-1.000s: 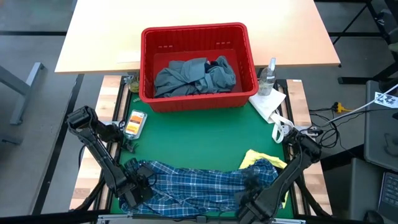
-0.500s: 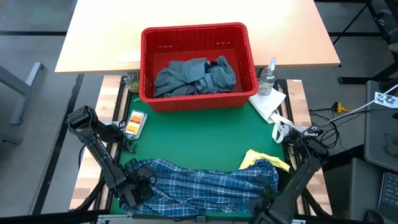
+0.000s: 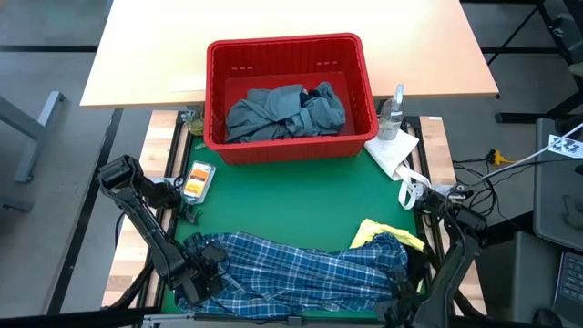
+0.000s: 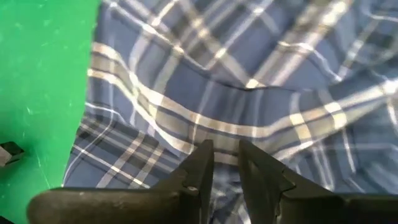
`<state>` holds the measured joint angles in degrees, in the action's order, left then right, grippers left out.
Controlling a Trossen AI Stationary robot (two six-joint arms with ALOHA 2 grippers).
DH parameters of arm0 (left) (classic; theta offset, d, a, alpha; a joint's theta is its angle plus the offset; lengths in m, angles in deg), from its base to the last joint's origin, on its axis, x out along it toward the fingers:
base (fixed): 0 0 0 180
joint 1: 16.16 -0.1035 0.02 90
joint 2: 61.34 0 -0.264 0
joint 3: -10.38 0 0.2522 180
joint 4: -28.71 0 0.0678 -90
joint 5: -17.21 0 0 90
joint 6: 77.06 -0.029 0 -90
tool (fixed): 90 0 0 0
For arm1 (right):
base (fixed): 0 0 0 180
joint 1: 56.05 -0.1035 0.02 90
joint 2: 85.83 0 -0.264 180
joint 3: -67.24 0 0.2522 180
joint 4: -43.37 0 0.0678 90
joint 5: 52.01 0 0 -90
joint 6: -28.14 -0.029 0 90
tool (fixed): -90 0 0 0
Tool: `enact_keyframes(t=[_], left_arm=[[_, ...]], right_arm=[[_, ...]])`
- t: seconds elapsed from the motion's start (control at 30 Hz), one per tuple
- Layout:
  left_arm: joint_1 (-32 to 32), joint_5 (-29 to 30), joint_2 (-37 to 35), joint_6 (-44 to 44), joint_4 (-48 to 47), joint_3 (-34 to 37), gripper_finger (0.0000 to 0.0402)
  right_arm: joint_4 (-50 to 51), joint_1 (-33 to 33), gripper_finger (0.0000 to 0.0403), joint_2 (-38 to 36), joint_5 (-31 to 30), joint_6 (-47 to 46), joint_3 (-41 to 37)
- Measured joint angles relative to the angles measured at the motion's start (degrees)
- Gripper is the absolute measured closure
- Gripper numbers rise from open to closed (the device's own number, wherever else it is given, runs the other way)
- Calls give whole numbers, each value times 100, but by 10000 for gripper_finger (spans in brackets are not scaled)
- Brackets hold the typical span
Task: Fold Laundry from Bin
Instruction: Fold the blue shirt
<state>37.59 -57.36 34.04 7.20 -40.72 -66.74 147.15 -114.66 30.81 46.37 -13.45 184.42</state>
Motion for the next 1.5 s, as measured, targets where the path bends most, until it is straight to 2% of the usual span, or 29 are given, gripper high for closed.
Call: enact_keyframes(t=[0.13,0.27,0.37,0.5,0.63,0.73,0.87,0.93,1.13,1.27,1.5], left_arm=[[5,-46,-9,-226,20,-142,350],[20,-48,-12,-234,87,-145,349],[22,12,-12,-235,82,-145,329],[20,239,-14,-236,82,-145,283],[20,588,-14,-237,80,-145,240],[20,1094,-16,-156,80,-145,219],[-20,2021,-16,289,-10,-148,210],[-101,2159,-18,508,-173,-148,212],[-481,1923,4,718,-315,-58,220],[-728,1426,10,870,-286,67,220],[-847,936,13,875,274,514,220]], right_arm=[[2,147,276,0,-82,211,0],[2,256,276,4,-82,362,0],[2,290,276,4,-84,452,0],[2,278,276,7,-134,458,0],[0,272,276,9,-135,442,0],[0,274,276,9,-137,443,0],[0,274,276,9,-143,441,0],[0,274,276,9,-146,441,0],[0,274,276,9,-148,441,0],[0,274,276,9,-148,441,0],[-2,274,276,9,-340,441,0]])
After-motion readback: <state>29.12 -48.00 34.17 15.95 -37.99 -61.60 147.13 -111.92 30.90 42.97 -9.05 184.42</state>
